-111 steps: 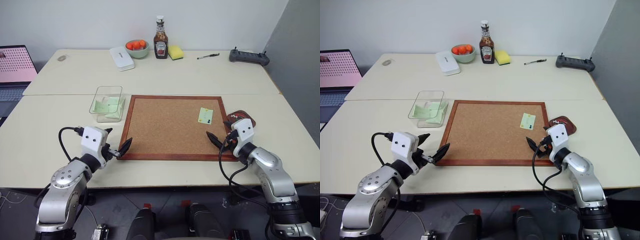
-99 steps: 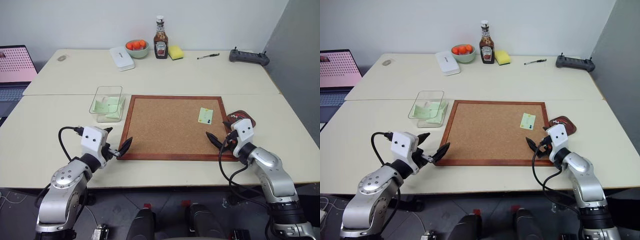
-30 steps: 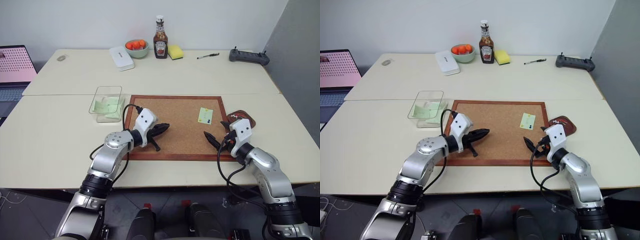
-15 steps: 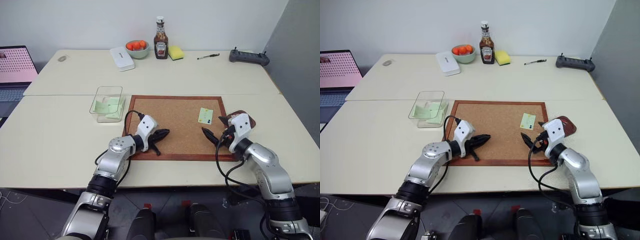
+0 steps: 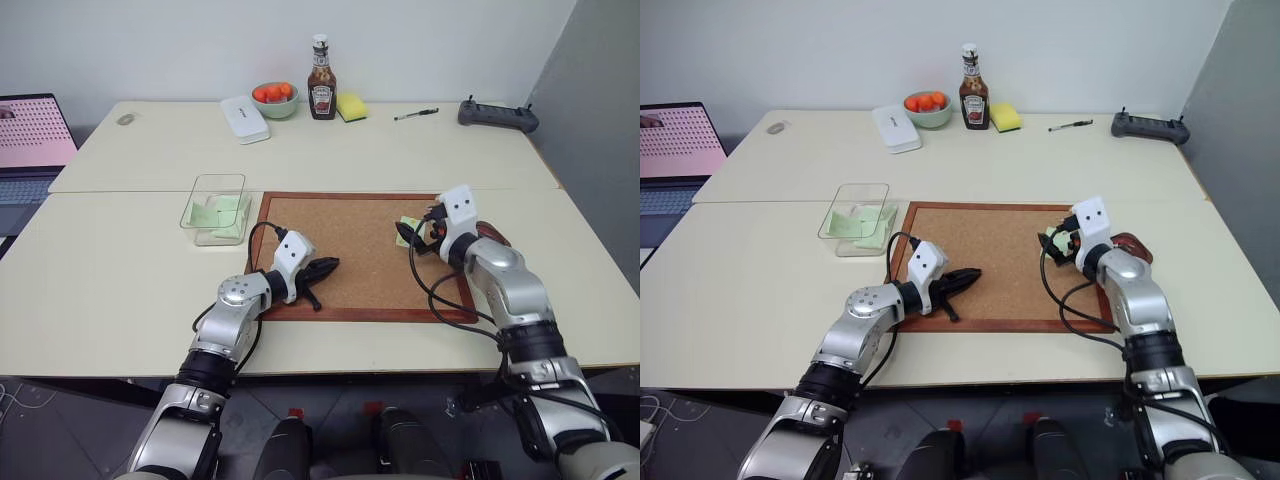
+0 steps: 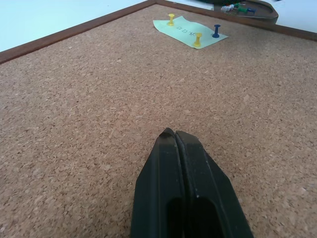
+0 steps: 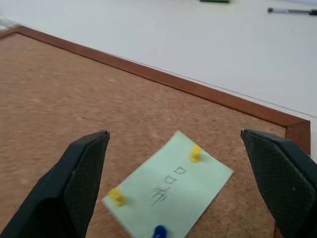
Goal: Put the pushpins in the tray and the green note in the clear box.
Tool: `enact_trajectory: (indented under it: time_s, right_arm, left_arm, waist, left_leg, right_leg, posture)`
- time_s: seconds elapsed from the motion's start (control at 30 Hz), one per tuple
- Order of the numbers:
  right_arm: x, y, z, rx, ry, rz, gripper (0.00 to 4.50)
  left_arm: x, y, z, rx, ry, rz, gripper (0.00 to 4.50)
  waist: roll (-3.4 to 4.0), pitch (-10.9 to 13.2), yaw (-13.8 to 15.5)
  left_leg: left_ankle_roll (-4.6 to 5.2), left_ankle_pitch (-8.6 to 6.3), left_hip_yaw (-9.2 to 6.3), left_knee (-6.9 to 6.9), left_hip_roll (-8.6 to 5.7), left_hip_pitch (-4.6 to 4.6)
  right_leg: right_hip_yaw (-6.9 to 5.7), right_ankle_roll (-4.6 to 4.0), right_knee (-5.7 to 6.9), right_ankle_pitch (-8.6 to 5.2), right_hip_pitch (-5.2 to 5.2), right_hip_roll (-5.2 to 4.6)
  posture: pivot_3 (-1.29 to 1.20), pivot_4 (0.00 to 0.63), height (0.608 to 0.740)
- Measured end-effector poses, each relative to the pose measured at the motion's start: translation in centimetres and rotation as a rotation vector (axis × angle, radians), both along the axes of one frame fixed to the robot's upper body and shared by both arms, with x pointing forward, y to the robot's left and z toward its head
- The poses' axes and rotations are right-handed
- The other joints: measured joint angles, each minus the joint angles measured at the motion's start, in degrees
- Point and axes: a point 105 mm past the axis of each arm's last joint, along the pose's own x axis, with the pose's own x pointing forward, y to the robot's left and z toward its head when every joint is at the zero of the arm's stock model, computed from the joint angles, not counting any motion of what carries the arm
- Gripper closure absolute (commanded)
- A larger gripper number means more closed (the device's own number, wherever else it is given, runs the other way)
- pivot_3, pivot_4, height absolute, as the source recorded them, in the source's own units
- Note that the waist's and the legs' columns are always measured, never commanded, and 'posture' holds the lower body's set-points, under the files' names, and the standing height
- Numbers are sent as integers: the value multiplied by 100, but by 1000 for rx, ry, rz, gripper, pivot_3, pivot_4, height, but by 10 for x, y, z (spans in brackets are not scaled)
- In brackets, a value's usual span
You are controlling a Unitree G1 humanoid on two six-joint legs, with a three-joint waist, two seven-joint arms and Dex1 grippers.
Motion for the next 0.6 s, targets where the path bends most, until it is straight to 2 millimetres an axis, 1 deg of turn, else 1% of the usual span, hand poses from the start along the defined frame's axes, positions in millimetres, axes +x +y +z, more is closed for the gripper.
enact_trajectory:
  time_s: [0.07,0.17,0.2,0.27,0.43,0.57,0.6]
  right_arm:
    - [8,-2,-2,-22,9,-21,0]
    - [15,-4,-4,-32,13,-41,470]
    - [17,-4,-6,-36,17,-46,738]
    - [20,-5,-12,-47,24,-58,1110]
    - [24,-4,-20,-58,38,-67,2322]
    - [25,0,-23,-61,38,-59,3002]
    - [25,1,-22,-63,34,-57,3241]
  left_arm:
    - [0,0,0,1,3,-1,4479]
    - [-1,0,0,2,4,-1,4500]
    - [-1,-1,0,3,3,-1,4500]
    - [-1,-1,0,6,3,0,4500]
    - [-1,0,0,8,2,0,4500]
    - [-3,0,-1,9,-1,0,4500]
    - [-3,0,-1,9,-1,0,4500]
  waist:
    - [0,0,-1]
    - [0,0,-3]
    - [1,0,-3]
    - [1,0,-5]
    - [2,0,-11]
    - [2,-1,-15]
    - [2,-1,-15]
  left_leg:
    - [0,0,1,0,0,0]
    - [0,0,2,-1,-1,0]
    - [1,0,1,-2,-1,0]
    - [1,0,2,-2,-1,0]
    - [1,0,2,-2,-1,0]
    - [1,0,2,-3,0,0]
    - [1,0,2,-3,0,0]
  right_leg:
    - [1,0,-1,0,0,0]
    - [2,0,-1,0,0,0]
    - [2,0,-1,0,-1,0]
    - [3,0,0,0,-1,0]
    - [3,0,0,0,-1,0]
    - [4,-1,0,0,-1,0]
    - [4,-1,0,0,-1,0]
  posture:
    - [0,150,740]
    - [0,150,740]
    - [0,150,740]
    - [0,150,740]
    - [0,150,740]
    - [0,150,740]
    - [0,150,740]
